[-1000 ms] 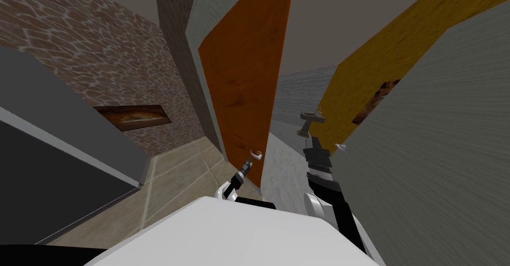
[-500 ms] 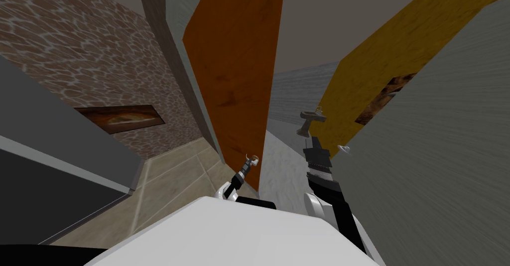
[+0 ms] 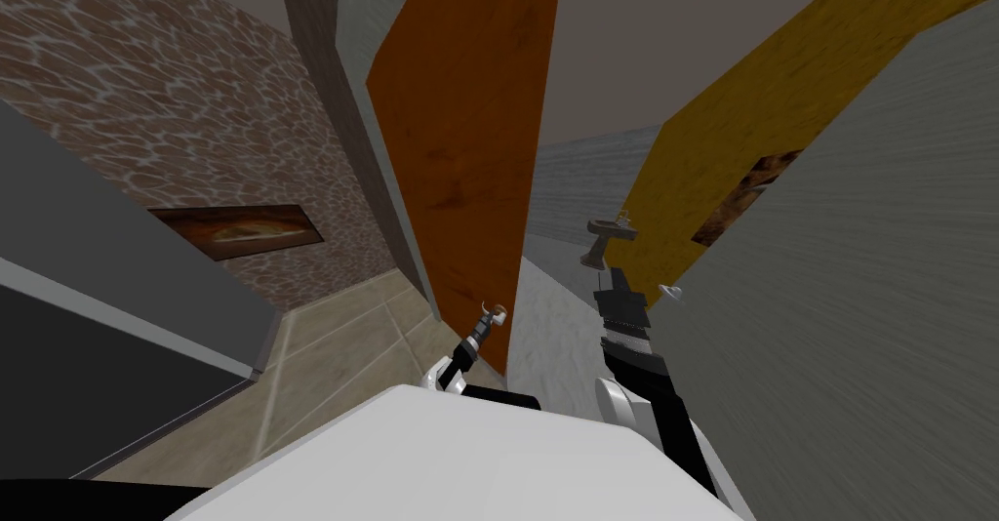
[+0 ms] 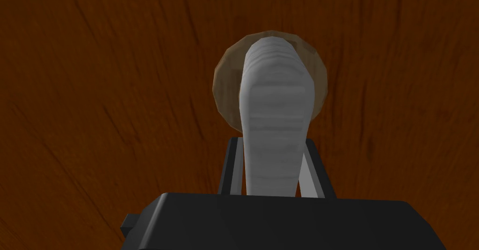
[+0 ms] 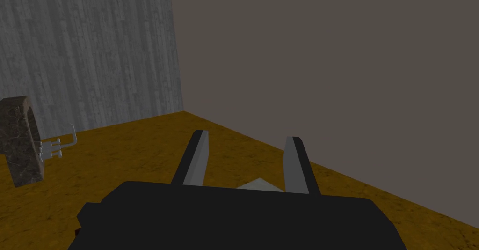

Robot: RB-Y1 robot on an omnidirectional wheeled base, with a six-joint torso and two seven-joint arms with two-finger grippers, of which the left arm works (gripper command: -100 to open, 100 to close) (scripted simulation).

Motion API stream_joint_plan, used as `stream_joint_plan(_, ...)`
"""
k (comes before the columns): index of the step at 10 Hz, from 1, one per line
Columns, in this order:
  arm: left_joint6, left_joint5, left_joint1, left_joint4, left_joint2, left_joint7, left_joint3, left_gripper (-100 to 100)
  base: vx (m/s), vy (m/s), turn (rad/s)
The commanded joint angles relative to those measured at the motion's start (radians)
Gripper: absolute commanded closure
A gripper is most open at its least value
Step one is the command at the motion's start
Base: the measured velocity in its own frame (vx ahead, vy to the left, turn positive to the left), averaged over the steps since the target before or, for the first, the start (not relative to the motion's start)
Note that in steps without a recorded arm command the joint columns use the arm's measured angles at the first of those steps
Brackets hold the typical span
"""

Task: Push the door open

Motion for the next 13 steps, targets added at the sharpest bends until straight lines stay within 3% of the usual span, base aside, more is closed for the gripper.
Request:
stream_joint_plan(1,0.001,0.007,-0.002,0.002,0.006,-0.007,0.015,100,0.088,-0.061,0.028)
stream_joint_plan(7,0.004,0.029,-0.006,0.01,0.017,-0.03,0.061,100,0.144,-0.111,0.037)
stream_joint_plan(13,0.009,0.069,-0.015,0.023,0.022,-0.07,0.144,100,0.14,-0.117,0.062)
